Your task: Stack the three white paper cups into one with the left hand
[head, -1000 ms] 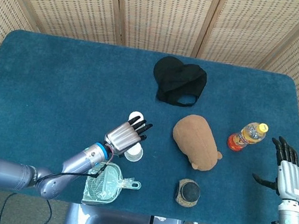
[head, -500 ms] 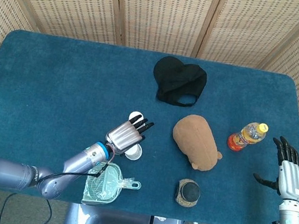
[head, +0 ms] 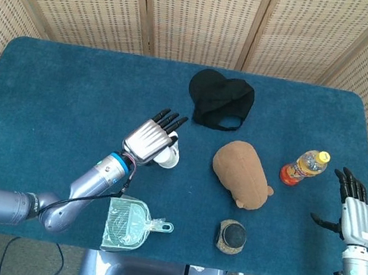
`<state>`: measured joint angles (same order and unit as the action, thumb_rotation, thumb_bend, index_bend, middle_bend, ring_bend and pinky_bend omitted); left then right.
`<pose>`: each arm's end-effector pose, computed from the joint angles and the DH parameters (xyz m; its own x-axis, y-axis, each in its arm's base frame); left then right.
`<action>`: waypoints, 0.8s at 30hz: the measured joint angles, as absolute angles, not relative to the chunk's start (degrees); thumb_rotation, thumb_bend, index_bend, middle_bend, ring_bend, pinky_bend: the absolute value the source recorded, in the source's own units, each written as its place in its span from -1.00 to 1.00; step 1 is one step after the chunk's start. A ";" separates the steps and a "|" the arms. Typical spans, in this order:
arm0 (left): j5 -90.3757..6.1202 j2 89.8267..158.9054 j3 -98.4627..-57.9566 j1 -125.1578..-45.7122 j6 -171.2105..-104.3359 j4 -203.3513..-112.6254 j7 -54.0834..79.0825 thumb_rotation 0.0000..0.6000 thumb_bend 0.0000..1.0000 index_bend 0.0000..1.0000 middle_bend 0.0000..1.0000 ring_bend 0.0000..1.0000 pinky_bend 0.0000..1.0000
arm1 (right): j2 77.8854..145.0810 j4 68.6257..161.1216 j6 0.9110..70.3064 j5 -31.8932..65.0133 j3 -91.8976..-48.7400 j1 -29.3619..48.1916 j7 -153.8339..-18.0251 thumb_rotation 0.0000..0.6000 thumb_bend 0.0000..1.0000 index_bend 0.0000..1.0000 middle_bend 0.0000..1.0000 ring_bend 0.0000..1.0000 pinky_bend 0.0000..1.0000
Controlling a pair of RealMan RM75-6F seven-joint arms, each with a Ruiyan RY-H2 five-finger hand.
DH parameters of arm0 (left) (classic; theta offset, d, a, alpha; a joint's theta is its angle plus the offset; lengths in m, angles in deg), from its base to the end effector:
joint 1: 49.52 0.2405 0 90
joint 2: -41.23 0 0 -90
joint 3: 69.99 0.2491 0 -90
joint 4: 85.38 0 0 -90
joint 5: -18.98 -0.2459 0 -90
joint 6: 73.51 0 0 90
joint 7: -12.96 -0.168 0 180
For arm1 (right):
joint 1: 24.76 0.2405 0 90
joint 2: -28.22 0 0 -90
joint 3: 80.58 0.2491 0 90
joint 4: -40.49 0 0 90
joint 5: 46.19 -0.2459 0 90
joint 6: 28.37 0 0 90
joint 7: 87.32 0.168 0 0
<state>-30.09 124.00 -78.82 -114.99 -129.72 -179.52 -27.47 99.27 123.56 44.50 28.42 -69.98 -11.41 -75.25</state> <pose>-0.0040 0.3875 -0.0419 0.6871 0.0279 0.7260 0.5967 -0.5920 -0.5418 -0.3341 -0.2901 0.1058 0.1708 -0.0022 0.9853 -0.9827 0.0726 0.1705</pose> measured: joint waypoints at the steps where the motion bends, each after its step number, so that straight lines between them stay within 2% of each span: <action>1: -30.01 123.90 -79.12 -114.86 -129.63 -178.69 -26.78 1.00 -0.63 -0.11 -1.00 -1.00 -0.92 | 99.27 123.56 44.43 28.40 -70.00 -11.39 -75.29 1.00 -0.79 -0.80 -1.00 -1.00 -1.00; 13: -31.22 123.77 -80.86 -114.04 -127.35 -175.97 -21.33 1.00 -0.63 -0.12 -1.00 -1.00 -0.92 | 99.61 123.21 43.91 27.96 -69.92 -11.11 -75.69 1.00 -0.79 -0.80 -1.00 -1.00 -1.00; 17: -32.60 123.57 -81.26 -113.96 -127.78 -176.19 -20.95 1.00 -0.63 -0.18 -1.00 -1.00 -0.92 | 99.53 123.28 44.09 27.96 -69.88 -11.21 -75.58 1.00 -0.79 -0.80 -1.00 -1.00 -1.00; 24: -30.08 123.14 -81.59 -114.75 -126.86 -175.87 -22.79 1.00 -0.63 -0.21 -1.00 -1.00 -0.92 | 99.37 123.39 44.40 28.00 -69.78 -11.35 -75.38 1.00 -0.79 -0.80 -1.00 -1.00 -1.00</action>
<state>-30.08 123.14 -81.59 -114.75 -126.86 -175.87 -22.79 99.37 123.39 44.40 28.00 -69.78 -11.35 -75.38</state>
